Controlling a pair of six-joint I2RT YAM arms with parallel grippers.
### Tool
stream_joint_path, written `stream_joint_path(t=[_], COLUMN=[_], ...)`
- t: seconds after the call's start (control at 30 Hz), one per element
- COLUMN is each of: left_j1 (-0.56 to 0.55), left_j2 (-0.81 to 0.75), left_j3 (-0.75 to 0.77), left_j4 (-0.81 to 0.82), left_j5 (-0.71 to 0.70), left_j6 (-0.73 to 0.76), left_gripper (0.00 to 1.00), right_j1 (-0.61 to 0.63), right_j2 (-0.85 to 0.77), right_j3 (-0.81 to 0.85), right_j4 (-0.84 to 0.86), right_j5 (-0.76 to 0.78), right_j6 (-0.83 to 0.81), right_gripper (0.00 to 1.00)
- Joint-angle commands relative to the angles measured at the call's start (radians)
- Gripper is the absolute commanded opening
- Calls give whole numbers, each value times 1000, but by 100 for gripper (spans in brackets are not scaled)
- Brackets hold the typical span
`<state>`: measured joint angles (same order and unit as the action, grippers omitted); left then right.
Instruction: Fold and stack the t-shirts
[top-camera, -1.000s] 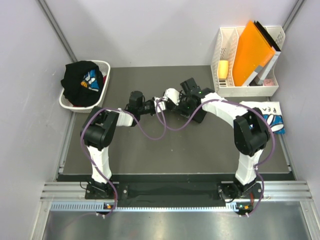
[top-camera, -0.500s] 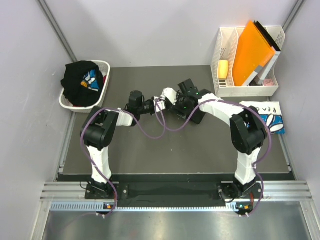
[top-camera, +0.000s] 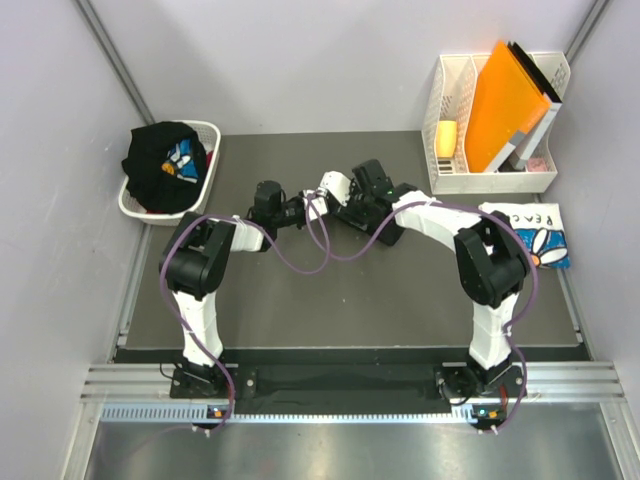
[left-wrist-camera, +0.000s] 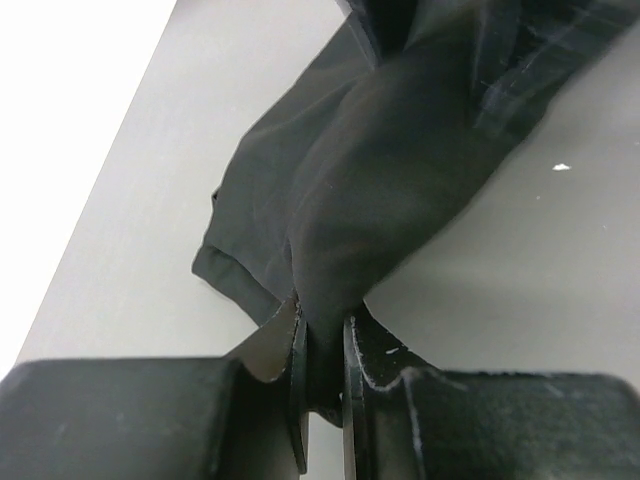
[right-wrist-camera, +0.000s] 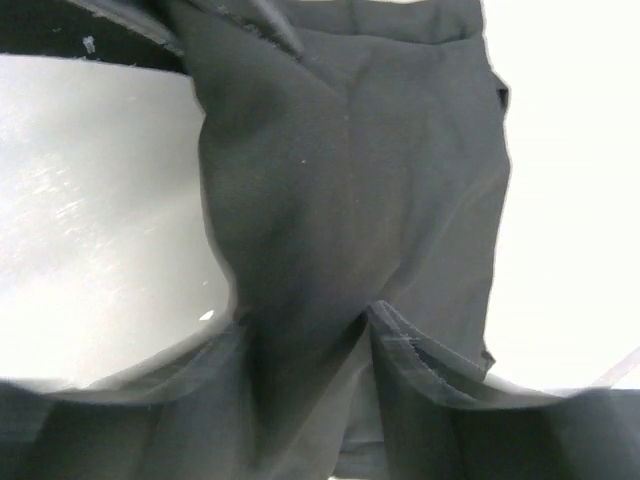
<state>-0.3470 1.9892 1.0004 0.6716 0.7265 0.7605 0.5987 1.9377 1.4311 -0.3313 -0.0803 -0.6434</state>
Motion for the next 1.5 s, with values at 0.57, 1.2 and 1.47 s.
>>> stream_joint_path(t=[0.57, 1.2, 1.47], left_j1=[89, 284, 284], left_j2=[-53, -384, -484], left_j3=[162, 129, 49], left_j4=[-35, -343, -513], left_j5=[-295, -246, -105], left_j6=[-174, -52, 100], left_gripper=[60, 63, 60], right_j1=[81, 67, 61], right_j2=[-98, -330, -508], right_j3=[-93, -192, -127], right_j4=[-98, -207, -339], right_j5=[76, 200, 352], right_j6=[-160, -315, -398], right_gripper=[0, 0, 0])
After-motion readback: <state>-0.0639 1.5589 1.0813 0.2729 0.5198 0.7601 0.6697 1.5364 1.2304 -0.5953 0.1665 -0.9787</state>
